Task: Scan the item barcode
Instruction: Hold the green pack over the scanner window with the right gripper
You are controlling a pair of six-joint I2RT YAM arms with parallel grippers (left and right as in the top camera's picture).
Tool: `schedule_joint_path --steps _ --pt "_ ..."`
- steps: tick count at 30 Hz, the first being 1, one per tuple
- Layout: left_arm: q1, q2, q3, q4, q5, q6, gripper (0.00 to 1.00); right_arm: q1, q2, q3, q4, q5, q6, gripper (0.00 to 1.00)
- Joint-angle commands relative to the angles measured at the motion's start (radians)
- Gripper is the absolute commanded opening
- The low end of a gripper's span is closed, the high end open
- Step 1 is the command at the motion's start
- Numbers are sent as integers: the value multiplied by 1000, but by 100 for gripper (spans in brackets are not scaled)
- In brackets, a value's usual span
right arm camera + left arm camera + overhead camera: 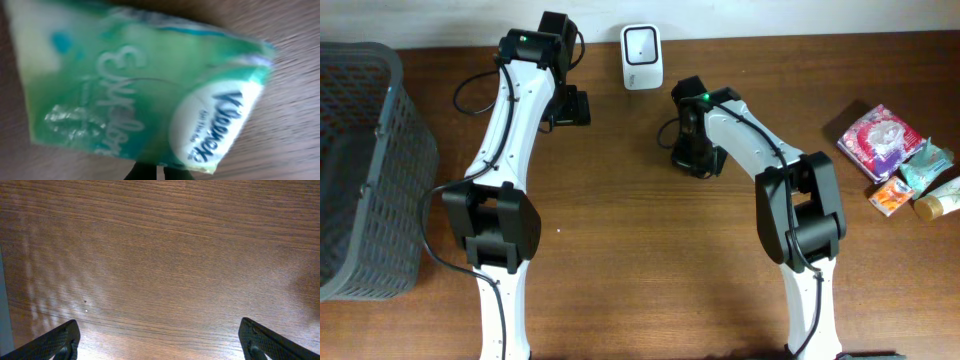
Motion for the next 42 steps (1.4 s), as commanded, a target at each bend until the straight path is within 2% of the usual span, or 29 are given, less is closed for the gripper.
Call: schedule_joint_path --steps 1,3,4,5,6,7,8,9,11,12,14,15,16,19,21,22,23,25,28,30,32,33,35,37,39,42 --pt "1 -33 15 -1 0 11 99 -70 5 13 -5 89 -26 4" --pt "1 -33 15 -1 0 11 99 -138 5 79 3 79 -76 4" --pt "1 -33 15 -1 0 11 99 -171 5 108 60 -2 -149 4" --pt "1 -33 15 -1 0 11 99 -204 5 116 170 -201 -298 12" --pt "1 -33 15 -1 0 11 99 -228 5 116 217 -372 -342 23" --pt "1 -33 15 -1 0 11 99 -249 5 116 220 -484 -340 26" --pt "1 -33 15 -1 0 11 99 -260 5 116 208 -554 -341 36" --pt "1 -33 15 -1 0 11 99 -259 5 116 184 -552 -341 49" --pt "1 -33 15 -1 0 11 99 -258 5 116 127 -481 -341 53" --pt "1 -33 15 -1 -1 11 99 -258 5 116 104 -415 -343 66" --pt "1 -33 15 -1 0 11 99 -254 6 116 82 -378 -545 70" --pt "1 -33 15 -1 -1 11 99 -253 6 116 80 -378 -577 73" --pt "1 -33 15 -1 0 11 99 -252 6 116 85 -367 -576 99" --pt "1 -33 15 -1 0 12 99 -240 6 115 102 -330 -587 98" --pt "1 -33 15 -1 0 11 99 -222 6 113 135 -322 -660 55" --pt "1 -33 15 -1 0 11 99 -217 6 113 147 -322 -660 40" --pt "1 -33 15 -1 0 11 99 -209 6 113 167 -322 -659 34" --pt "1 -33 15 -1 0 11 99 -198 7 112 195 -307 -659 44" --pt "1 -33 15 -1 0 11 99 -192 34 112 206 -271 -659 45" --pt "1 -33 15 -1 0 11 99 -180 71 112 202 -272 -659 50" --pt "1 -33 15 -1 0 11 99 -166 97 111 198 -274 -659 50" --pt "1 -33 15 -1 -1 11 99 -158 102 111 196 -274 -659 40" --pt "1 -33 15 -1 0 11 99 -151 103 111 175 -275 -655 4" --pt "1 -33 15 -1 0 11 99 -167 95 123 130 -382 -655 4" --pt "1 -33 15 -1 0 12 99 -204 79 165 106 -605 -655 4" --pt "1 -33 15 -1 0 11 99 -281 79 232 109 -1091 -655 4"
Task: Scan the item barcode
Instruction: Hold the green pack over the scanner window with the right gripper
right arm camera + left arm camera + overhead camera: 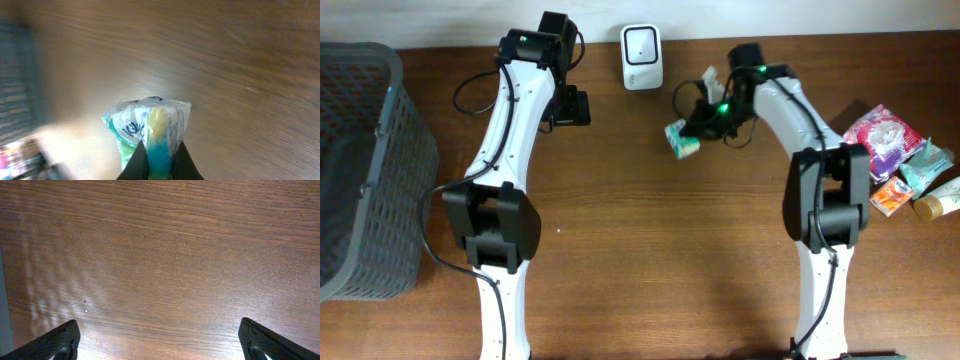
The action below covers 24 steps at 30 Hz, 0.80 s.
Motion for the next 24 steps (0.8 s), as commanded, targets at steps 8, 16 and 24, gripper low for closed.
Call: schedule_joint_path --steps 8,16,24 --pt "1 -33 15 -1 0 11 99 8 -2 50 25 -785 -112 4" --pt "1 -33 15 -1 0 11 99 47 -1 50 68 -697 -33 4" --pt "1 -33 15 -1 0 11 99 250 -2 193 203 939 -320 4"
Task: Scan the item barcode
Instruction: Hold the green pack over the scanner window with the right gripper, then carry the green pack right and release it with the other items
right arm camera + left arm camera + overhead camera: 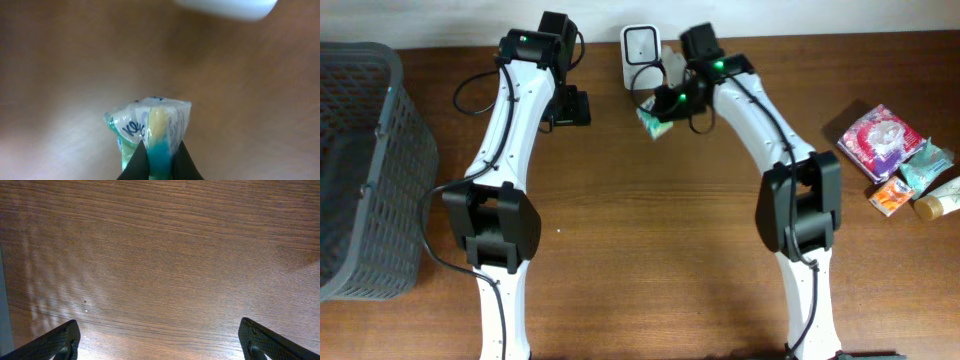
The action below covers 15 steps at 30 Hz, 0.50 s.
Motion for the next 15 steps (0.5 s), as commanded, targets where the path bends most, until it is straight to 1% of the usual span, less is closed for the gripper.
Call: schedule_joint_path --steps 1,2,3,5,7,9,11,13,15 --pt "1 -33 15 -1 0 11 99 68 1 38 194 560 -374 4" --pt "1 -33 15 -1 0 12 99 76 4 36 298 556 -499 4" --pt "1 -33 15 -1 0 12 99 77 7 30 417 556 -591 4" --pt "1 -33 15 -1 0 11 99 63 25 29 605 518 -646 4" --pt "1 -33 15 -1 0 11 99 55 59 29 748 377 -672 4" --pt "1 -33 15 -1 0 11 99 56 89 29 818 369 -671 4" --pt "1 -33 15 -1 0 11 99 56 126 29 837 368 -672 4" --pt "1 -33 15 -1 0 11 99 56 142 29 840 369 -706 4" --pt "1 -33 15 -1 0 11 99 56 141 30 866 407 -724 4"
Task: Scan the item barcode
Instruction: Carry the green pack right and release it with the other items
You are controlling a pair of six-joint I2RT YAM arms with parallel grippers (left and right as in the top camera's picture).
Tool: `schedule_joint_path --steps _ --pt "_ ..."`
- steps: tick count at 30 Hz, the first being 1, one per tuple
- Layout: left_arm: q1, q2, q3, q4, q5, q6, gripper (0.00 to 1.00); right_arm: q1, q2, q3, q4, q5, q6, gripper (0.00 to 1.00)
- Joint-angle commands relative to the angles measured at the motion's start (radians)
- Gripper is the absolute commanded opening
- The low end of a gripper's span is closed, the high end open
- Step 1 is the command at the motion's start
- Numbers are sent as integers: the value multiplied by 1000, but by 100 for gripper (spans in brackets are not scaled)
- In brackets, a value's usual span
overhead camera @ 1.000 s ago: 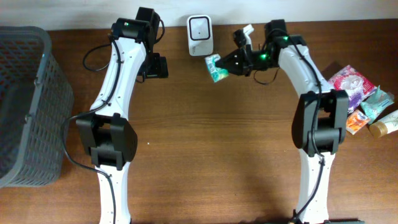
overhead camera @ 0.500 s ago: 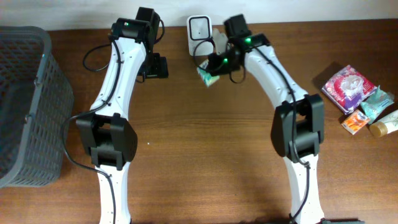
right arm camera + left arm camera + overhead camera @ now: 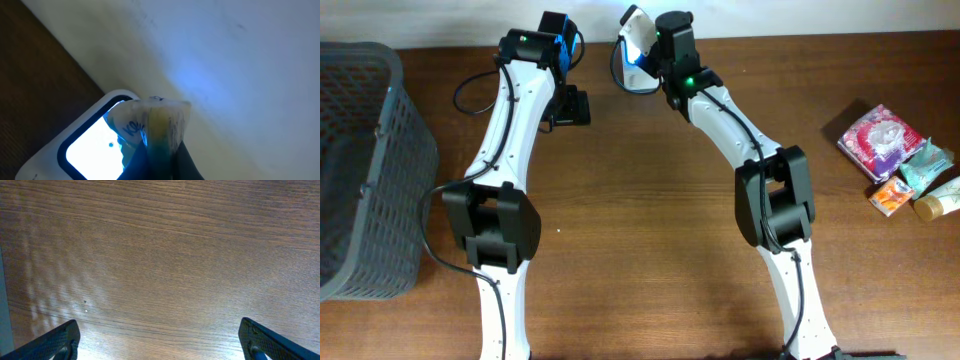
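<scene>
A green and white Kleenex tissue pack [image 3: 150, 122] is pinched at its end by my right gripper [image 3: 159, 160], which is shut on it. The pack hangs right in front of the white barcode scanner [image 3: 85, 147], whose window glows bright blue-white. In the overhead view the right gripper [image 3: 645, 50] is at the table's far edge over the scanner [image 3: 624, 72], with blue light showing there. My left gripper [image 3: 160, 345] stands open over bare wood, holding nothing, and sits left of the scanner in the overhead view [image 3: 570, 105].
A dark mesh basket [image 3: 360, 170] stands at the left edge. At the far right lie a pink packet [image 3: 880, 140], a teal packet [image 3: 928, 160], an orange sachet [image 3: 892, 197] and a tube [image 3: 942, 198]. A pale wall [image 3: 240, 60] rises behind the scanner.
My right gripper has moved with the tissue pack from just in front of the scanner to right against its window, tilted toward the wall. The scanner now glows blue. The left arm is unmoved.
At first my right gripper was down over the tissue pack on the table right of centre. Then it held the pack lifted off the wood. Then the pack was near the scanner's front, and now it is at the lit window.
</scene>
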Motion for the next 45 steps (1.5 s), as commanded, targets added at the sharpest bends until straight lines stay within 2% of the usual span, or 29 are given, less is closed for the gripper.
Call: schedule_joint_path --steps 1,2,3,4,5,6,9,12,14,16,18,23,24,25,27,29,32,34,36,40,43,45 --pt "1 -33 15 -1 0 11 99 1 7 12 38 45 -18 4" --pt "1 -33 15 -1 0 11 99 5 2 13 36 48 -8 4" --pt "1 -33 15 -1 0 11 99 8 -20 13 38 99 90 4" --pt "1 -33 15 -1 0 11 99 -11 -72 13 4 226 420 4" --pt "1 -33 15 -1 0 11 99 -55 -138 13 -99 232 586 4" --pt "1 -33 15 -1 0 11 99 -101 -196 13 -207 235 644 4" --pt "1 -33 15 -1 0 11 99 -298 -359 13 -663 301 982 4" --pt "1 -33 15 -1 0 11 99 -500 -385 11 -1010 323 1197 4" --pt "1 -33 15 -1 -1 11 99 -661 -368 -10 -1176 323 1197 4" --pt "1 -33 15 -1 0 11 99 -772 -368 -47 -1228 323 1197 4" --pt "1 -33 15 -1 0 11 99 -848 -368 -107 -1225 323 1197 4" --pt "1 -33 15 -1 0 11 99 -878 -368 -223 -1128 308 1140 5" --pt "1 -33 15 -1 0 11 99 -878 -368 -236 -1128 305 1140 63" --pt "1 -33 15 -1 0 11 99 -879 -368 -236 -1132 305 1139 79" --pt "1 -33 15 -1 0 11 99 -879 -370 -235 -1157 303 1139 84" --pt "1 -33 15 -1 0 11 99 -878 -403 -235 -1189 276 1080 96" --pt "1 -33 15 -1 0 11 99 -878 -588 -235 -1230 212 1080 98" --pt "1 -33 15 -1 0 11 99 -877 -784 -235 -1247 66 1079 99" --pt "1 -33 15 -1 0 11 99 -850 -906 -235 -1275 51 1079 99" --pt "1 -33 15 -1 -1 11 99 -656 -1065 -253 -1347 47 955 99" --pt "1 -33 15 -1 0 11 99 -548 -1265 -417 -1357 91 953 99" --pt "1 -33 15 -1 0 11 99 -511 -1476 -653 -1283 72 960 99"
